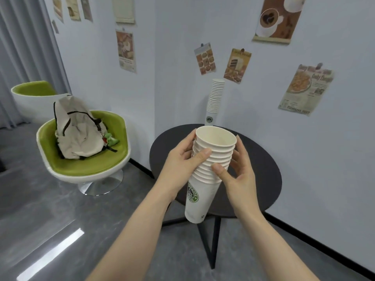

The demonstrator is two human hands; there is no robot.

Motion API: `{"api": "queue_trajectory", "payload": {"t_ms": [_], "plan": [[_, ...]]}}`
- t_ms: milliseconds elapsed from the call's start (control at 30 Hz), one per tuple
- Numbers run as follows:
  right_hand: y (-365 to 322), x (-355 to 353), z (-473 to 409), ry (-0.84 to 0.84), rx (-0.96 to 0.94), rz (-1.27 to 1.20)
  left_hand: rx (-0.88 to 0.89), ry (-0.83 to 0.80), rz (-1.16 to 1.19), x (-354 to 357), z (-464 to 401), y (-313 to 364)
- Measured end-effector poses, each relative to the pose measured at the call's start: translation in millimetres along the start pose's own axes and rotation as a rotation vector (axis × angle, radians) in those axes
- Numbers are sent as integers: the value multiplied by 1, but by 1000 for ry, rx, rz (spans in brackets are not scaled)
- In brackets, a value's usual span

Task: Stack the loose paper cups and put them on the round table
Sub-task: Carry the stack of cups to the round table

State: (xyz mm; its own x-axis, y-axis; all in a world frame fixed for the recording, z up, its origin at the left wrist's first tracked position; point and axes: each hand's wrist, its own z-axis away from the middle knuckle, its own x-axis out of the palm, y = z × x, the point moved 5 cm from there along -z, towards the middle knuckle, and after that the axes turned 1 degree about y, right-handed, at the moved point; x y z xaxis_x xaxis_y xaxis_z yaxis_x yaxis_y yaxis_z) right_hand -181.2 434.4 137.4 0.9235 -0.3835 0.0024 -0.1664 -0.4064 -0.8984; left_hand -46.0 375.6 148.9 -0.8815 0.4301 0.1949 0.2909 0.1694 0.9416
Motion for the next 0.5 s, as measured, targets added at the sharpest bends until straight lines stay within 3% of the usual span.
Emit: {"api": "queue_trajectory", "payload": {"t_ms": [500], "plan": [[165,-37,-251,5,150,277,-116,-98,31,5,-286,-137]]}}
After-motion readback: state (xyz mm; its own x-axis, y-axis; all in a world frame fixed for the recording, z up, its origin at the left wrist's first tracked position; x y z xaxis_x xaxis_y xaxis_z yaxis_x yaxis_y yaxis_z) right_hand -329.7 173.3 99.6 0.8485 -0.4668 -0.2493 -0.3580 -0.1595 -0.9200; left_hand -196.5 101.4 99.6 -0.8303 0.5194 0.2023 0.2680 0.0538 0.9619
